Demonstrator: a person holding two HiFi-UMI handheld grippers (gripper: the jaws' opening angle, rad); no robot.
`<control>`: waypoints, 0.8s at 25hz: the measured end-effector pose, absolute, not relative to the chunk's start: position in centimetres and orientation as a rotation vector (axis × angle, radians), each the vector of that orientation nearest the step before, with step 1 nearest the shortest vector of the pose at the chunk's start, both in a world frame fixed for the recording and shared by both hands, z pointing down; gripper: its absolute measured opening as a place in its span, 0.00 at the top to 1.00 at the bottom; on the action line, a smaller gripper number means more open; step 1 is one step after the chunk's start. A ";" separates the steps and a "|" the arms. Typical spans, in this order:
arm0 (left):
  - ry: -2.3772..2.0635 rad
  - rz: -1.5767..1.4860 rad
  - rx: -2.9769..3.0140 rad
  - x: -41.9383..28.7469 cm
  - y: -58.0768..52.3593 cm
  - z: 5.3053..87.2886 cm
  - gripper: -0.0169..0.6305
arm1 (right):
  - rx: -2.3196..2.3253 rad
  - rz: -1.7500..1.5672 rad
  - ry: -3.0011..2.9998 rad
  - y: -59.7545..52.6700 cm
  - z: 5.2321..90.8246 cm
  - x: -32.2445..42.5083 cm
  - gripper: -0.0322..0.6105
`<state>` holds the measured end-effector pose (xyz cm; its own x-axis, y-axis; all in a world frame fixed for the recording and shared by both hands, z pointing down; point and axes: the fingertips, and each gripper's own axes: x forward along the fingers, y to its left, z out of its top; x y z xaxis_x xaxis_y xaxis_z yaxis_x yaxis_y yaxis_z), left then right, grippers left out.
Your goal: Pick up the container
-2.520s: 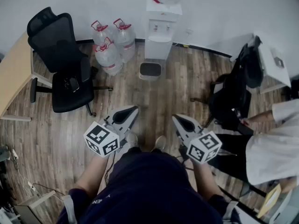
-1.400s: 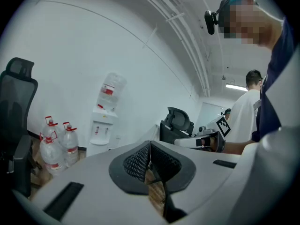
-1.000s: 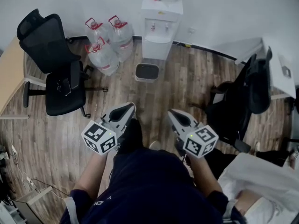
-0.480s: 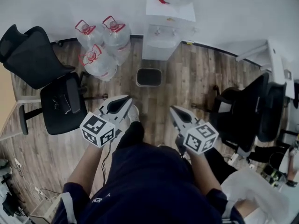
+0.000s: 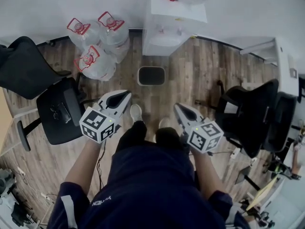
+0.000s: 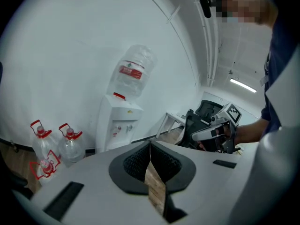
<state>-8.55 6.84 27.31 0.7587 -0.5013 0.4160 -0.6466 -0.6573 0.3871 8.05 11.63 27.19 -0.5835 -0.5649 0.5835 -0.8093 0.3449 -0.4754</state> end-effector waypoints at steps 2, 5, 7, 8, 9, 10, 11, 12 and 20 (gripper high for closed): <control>-0.859 0.387 2.417 -8.6 5.6 28.5 0.93 | 1.229 1.103 -2.267 10.6 28.2 8.2 0.93; -0.856 0.407 2.382 -8.2 3.9 30.6 0.93 | 1.221 1.134 -2.224 8.9 30.3 8.6 0.93; -0.858 0.423 2.360 -7.7 2.7 32.3 0.93 | 1.204 1.156 -2.200 7.6 32.1 8.8 0.93; -0.860 0.434 2.350 -7.5 2.1 33.3 0.93 | 1.194 1.161 -2.188 6.9 33.1 9.0 0.93; -0.861 0.447 2.342 -7.2 1.5 34.4 0.93 | 1.184 1.164 -2.176 6.3 34.2 9.2 0.93; -0.863 0.461 2.335 -6.9 0.9 35.5 0.93 | 1.176 1.163 -2.165 5.6 35.4 9.4 0.93; -0.867 0.474 2.327 -6.7 0.2 36.7 0.93 | 1.168 1.158 -2.152 4.9 36.6 9.7 0.93; -0.872 0.488 2.318 -6.4 -0.4 38.0 0.93 | 1.161 1.153 -2.139 4.2 37.9 10.1 0.93; -0.872 0.651 2.253 -3.5 -5.4 50.3 0.93 | 1.122 1.253 -2.005 -1.0 50.7 12.9 0.92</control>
<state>-3.46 -5.39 50.34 0.6589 -0.4105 0.6304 -0.7211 -0.5832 0.3740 12.91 -1.01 50.74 -0.5227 -0.3726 0.7668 -0.8525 0.2297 -0.4696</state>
